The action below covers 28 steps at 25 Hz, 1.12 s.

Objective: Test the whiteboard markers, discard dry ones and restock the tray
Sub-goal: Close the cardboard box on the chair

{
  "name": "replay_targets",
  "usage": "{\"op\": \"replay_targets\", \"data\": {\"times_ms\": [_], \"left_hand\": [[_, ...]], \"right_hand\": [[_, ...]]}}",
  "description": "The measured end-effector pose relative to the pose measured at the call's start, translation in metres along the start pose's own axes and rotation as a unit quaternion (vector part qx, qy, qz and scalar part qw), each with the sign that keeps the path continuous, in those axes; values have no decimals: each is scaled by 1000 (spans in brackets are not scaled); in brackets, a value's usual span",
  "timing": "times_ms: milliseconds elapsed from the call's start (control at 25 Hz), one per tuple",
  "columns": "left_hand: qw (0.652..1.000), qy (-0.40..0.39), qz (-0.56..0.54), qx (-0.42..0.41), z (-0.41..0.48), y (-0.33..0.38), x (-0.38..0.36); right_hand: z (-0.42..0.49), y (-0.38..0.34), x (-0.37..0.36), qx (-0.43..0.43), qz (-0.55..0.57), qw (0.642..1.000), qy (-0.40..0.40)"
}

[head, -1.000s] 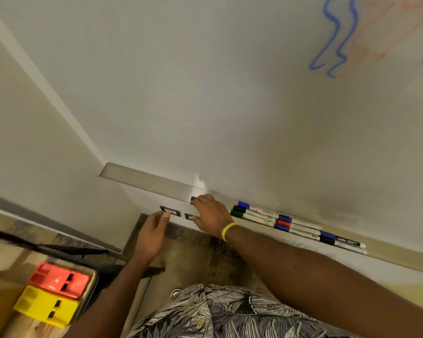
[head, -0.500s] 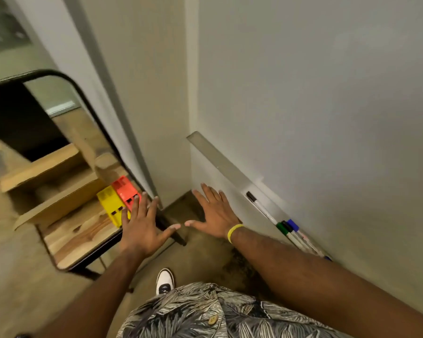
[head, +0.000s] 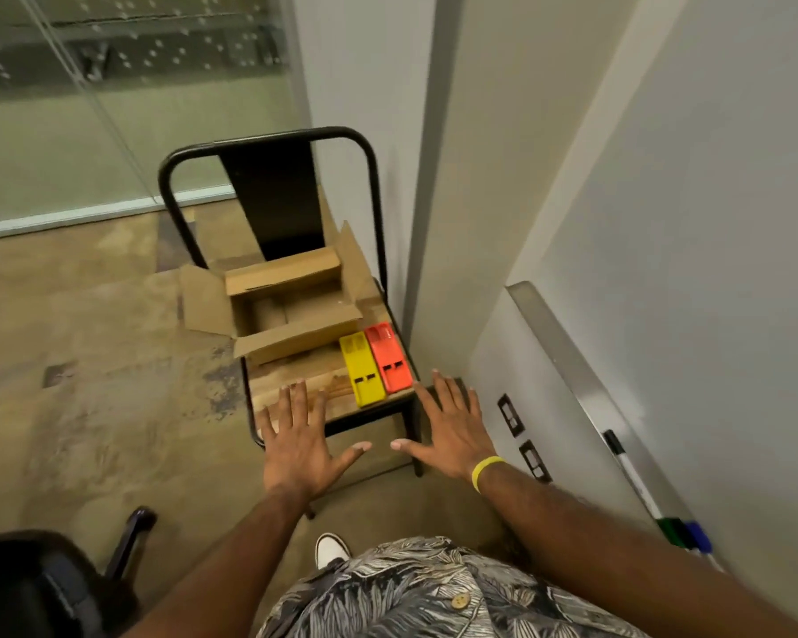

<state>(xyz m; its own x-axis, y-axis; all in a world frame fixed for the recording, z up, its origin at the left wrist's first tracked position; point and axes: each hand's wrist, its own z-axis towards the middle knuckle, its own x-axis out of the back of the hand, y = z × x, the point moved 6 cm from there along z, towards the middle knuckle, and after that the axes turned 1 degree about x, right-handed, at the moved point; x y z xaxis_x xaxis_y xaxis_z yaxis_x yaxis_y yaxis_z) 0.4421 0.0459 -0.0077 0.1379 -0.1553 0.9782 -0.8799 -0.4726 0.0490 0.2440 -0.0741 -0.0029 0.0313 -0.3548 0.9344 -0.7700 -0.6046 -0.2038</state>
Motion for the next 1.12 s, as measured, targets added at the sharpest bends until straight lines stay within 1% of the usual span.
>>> {"op": "replay_targets", "data": {"times_ms": [80, 160, 280, 360, 440, 520, 560, 640, 680, 720, 760, 840, 920, 1000, 1080, 1120], "left_hand": [[1000, 2, -10, 12, 7, -21, -1], [999, -19, -30, 36, 18, -43, -5], [994, -29, -75, 73, 35, -77, -7], [987, -21, -129, 89, 45, -97, -3], [975, 3, -195, 108, 58, -116, 5], [955, 23, -263, 137, 69, -132, 13], [944, 34, -294, 146, 74, -139, 17], [922, 57, -348, 157, 85, -151, 21], [912, 67, -371, 159, 88, -155, 24], [904, 77, -391, 156, 91, -157, 26], [897, 87, -406, 150, 94, -158, 29], [887, 99, -429, 138, 98, -154, 34], [884, 109, -433, 138, 100, -150, 39], [885, 121, -430, 134, 101, -145, 49], [885, 138, -427, 129, 101, -141, 59], [882, 148, -427, 132, 101, -139, 62]], "right_hand": [[14, -13, -1, 2, -4, 1000, -2], [28, -22, -2, 5, -6, 1000, -2], [49, -36, 1, 4, 18, 1000, -4], [63, -45, 10, -3, 63, 998, 12], [80, -54, 22, -15, 146, 988, 38], [93, -62, 39, -17, 227, 970, 88], [98, -67, 52, 1, 239, 962, 134], [108, -82, 82, 76, 216, 945, 234], [115, -92, 97, 121, 199, 936, 265], [125, -103, 107, 163, 179, 931, 274], [136, -115, 115, 197, 154, 932, 264], [166, -134, 120, 229, 97, 951, 185], [195, -140, 112, 221, 38, 971, 85], [218, -135, 103, 211, 14, 977, 9], [231, -130, 99, 222, 23, 975, -15], [234, -130, 99, 234, 26, 972, -7]]}}
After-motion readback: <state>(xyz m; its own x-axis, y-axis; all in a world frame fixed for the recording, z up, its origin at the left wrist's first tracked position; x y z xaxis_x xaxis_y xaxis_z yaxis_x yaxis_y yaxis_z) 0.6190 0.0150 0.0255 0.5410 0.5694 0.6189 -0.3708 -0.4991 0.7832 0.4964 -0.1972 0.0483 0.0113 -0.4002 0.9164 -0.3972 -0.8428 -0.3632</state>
